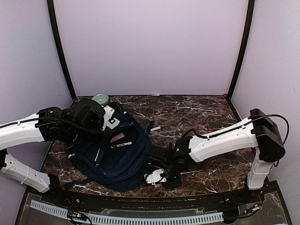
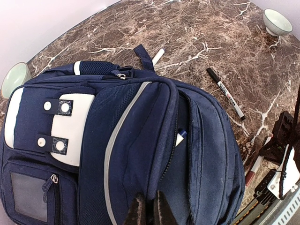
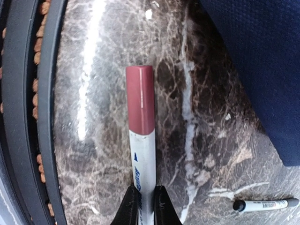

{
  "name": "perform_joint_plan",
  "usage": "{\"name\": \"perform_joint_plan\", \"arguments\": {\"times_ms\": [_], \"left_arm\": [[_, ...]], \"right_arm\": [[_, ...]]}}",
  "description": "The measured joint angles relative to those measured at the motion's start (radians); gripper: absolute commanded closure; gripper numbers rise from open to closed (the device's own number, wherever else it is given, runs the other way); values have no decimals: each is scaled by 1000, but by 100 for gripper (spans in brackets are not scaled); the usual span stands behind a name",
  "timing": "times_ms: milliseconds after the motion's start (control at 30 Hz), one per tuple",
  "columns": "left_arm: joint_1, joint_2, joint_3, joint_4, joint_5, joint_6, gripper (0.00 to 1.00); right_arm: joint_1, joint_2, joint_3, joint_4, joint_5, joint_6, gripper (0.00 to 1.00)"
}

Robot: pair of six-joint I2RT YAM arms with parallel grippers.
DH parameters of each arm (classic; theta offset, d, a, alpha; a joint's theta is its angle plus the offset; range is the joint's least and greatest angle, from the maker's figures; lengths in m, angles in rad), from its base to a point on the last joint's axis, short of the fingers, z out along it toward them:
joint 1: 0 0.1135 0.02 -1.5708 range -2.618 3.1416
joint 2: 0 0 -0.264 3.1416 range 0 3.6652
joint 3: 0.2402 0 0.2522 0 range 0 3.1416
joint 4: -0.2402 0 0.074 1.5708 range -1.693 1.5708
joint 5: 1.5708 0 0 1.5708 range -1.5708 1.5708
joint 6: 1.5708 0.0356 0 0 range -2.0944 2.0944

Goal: Pack the student bag
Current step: Pick up the pen from the corner of the board, then place the pen in the upper front pocket of the bag.

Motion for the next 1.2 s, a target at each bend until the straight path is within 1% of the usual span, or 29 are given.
{"name": "perform_joint_plan", "arguments": {"times_ms": [100,267,400,533,700,900,1200], "left_arm": [[0,0,0,0,0,1,100],[0,0,0,0,0,6,100],[0,0,0,0,5,10,100],[0,3,0,0,17,16,100],[0,14,6,-1,32,19,100],[0,15,17,-9,35,19,100],[0,-2,17,-19,38,19,100]], "right_arm": [[0,-26,16,-36,2,-29,97],[0,-124,99,-73,27,-83,98],[0,-199,140,-16,100,-143,98],[0,-207,153,74,166,-205,98],[0,-165,208,203,228,-290,98],[0,-43,262,373,275,-381,98],[-2,52,261,497,280,-478,99]]}}
